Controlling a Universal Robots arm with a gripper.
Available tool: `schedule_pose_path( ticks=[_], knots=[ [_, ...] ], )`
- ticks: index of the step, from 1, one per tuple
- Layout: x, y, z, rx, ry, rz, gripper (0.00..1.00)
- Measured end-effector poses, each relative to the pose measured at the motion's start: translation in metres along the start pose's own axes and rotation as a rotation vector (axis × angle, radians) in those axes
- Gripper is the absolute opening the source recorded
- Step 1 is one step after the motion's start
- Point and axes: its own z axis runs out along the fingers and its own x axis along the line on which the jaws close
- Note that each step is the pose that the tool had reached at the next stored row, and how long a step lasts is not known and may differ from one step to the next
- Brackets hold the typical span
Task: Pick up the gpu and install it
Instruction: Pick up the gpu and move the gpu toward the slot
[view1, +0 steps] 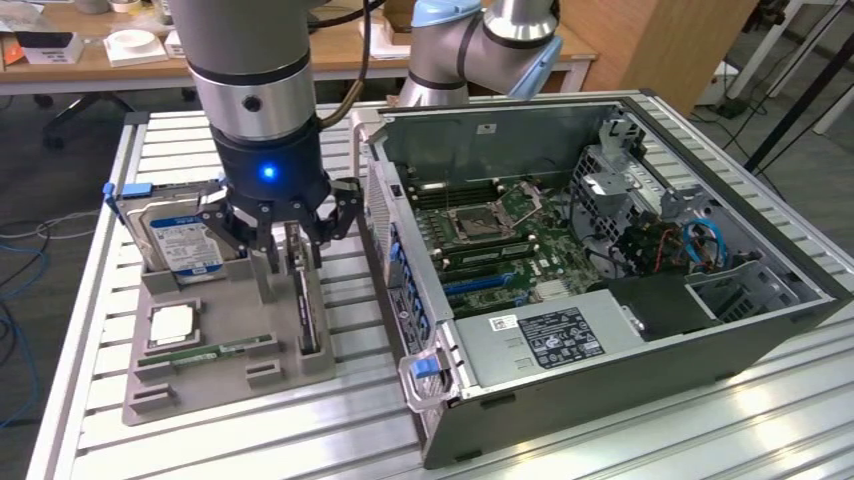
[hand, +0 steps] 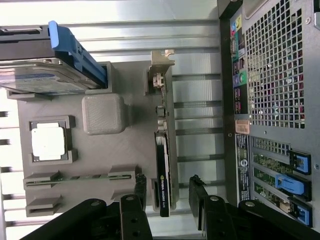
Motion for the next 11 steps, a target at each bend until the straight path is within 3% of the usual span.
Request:
schedule_pose_path(
  ticks=[11],
  knots=[
    [0.000,-0.0007,0.0111,0.0000,-0.0008,-0.001,0.47]
  ],
)
